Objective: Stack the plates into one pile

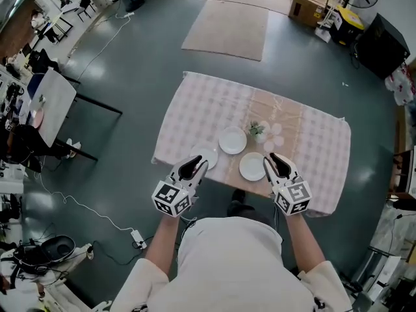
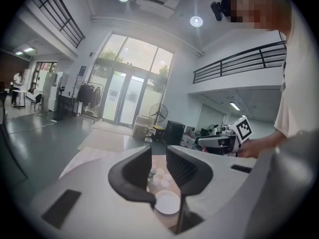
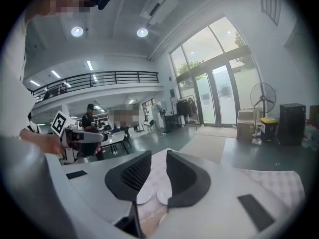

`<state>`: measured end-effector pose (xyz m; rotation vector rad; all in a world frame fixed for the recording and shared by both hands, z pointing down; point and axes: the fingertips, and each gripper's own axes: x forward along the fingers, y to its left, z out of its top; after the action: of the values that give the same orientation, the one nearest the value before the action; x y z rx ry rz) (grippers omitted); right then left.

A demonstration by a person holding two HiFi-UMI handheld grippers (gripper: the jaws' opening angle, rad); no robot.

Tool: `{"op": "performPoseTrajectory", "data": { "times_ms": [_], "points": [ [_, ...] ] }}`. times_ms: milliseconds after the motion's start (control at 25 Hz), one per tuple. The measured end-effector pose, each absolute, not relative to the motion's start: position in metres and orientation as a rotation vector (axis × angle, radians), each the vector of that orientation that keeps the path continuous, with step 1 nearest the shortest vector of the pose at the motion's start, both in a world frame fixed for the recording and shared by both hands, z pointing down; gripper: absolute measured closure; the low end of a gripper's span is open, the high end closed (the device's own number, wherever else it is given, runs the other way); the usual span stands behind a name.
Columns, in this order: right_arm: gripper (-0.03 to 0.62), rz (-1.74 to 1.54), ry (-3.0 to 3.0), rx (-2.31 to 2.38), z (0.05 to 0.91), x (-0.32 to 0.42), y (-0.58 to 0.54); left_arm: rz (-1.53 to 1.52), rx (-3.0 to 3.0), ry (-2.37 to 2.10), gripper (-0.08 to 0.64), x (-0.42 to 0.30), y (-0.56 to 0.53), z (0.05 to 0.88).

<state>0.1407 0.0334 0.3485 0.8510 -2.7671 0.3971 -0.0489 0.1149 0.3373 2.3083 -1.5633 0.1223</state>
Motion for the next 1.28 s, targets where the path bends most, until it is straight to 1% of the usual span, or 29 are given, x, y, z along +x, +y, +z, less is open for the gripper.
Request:
{"op": "performPoseTrajectory", "data": {
  "times_ms": [400,720,1280],
  "points": [
    [0.477,0.431,-2.735,0.754,0.376,0.128,0.012,0.112,2.251,-1.596,0.463,-0.053,0.097,0.356],
    [0.479,0.465,-2.697,0.791,0.388,0.114,0.004,0.139,2.227,-1.577,0.463,-0.073,0.087,0.371],
    [0.479,0.528,-2.601,0.881,0.406,0.066,-0.011,0.201,2.244,-1.417,0.463,-0.113,0.05,0.4]
  ]
}}
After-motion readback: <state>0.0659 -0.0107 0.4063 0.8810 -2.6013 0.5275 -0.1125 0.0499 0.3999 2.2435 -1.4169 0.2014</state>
